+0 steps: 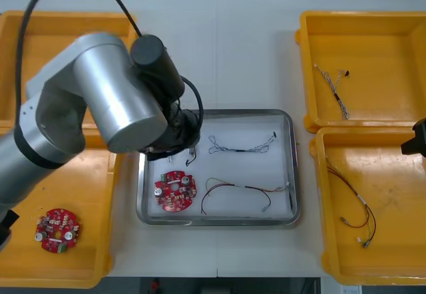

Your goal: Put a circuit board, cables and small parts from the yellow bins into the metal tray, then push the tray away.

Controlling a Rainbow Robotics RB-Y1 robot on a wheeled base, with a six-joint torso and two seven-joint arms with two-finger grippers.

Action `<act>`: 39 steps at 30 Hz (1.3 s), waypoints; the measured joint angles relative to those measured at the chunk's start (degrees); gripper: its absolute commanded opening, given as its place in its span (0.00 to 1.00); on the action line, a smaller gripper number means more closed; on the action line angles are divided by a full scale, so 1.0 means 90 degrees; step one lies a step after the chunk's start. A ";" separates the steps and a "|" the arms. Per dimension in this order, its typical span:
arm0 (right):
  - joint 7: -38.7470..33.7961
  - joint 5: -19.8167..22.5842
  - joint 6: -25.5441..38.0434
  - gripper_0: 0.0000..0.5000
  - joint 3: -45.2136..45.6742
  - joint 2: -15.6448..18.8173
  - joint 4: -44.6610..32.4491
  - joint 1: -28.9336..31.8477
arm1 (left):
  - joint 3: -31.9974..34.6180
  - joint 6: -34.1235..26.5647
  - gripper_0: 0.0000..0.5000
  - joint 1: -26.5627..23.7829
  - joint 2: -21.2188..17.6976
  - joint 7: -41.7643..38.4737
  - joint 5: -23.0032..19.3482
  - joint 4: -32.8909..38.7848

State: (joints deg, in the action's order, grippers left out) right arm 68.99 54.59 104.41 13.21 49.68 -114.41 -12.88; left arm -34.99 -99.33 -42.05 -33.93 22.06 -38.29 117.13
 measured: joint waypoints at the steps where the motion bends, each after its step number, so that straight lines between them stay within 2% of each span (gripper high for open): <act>1: 0.0000 0.0000 0.0000 1.00 0.0000 0.0000 0.0000 0.0000 | 0.0095 -0.0005 1.00 -0.0034 -0.0171 0.0000 -0.0198 0.0075; 7: 0.0000 -0.0002 -0.0001 1.00 0.0001 -0.0001 0.0000 0.0001 | 0.0744 -0.0010 1.00 -0.0093 -0.1360 0.0006 -0.1326 0.0470; 16: 0.0000 0.0000 0.0001 1.00 -0.0002 -0.0033 -0.0021 0.0005 | 0.1544 -0.0051 1.00 -0.0094 -0.2877 0.0184 -0.2794 0.0480; 19: 0.0000 -0.0014 0.0061 1.00 -0.0050 -0.0034 -0.0167 -0.0017 | 0.1760 -0.0236 1.00 -0.0094 -0.3197 0.0587 -0.3060 0.0329; 25: 0.0000 -0.0116 0.0194 1.00 -0.0547 -0.0034 -0.0462 -0.0285 | 0.2383 -0.0716 1.00 -0.0018 -0.3402 0.2412 -0.3193 -0.0071; 27: 0.0000 -0.0115 0.0194 1.00 -0.0785 -0.0034 -0.0503 -0.0430 | 0.2700 -0.0735 1.00 0.0175 -0.3478 0.2875 -0.3194 -0.0100; 30: 0.0000 -0.0103 0.0194 1.00 -0.1116 -0.0035 -0.0595 -0.0630 | 0.3269 -0.0702 1.00 0.0688 -0.3609 0.3017 -0.3202 -0.0096; 39: 0.0001 0.0143 -0.0071 1.00 -0.2068 -0.0035 -0.0875 -0.1120 | 0.5129 -0.0132 1.00 0.2959 -0.3786 0.3019 -0.3206 0.0144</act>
State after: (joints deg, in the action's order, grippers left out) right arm 69.00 55.88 103.77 -5.40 49.36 -122.29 -22.96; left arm 11.17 -100.52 -15.42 -68.01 49.23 -67.14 118.42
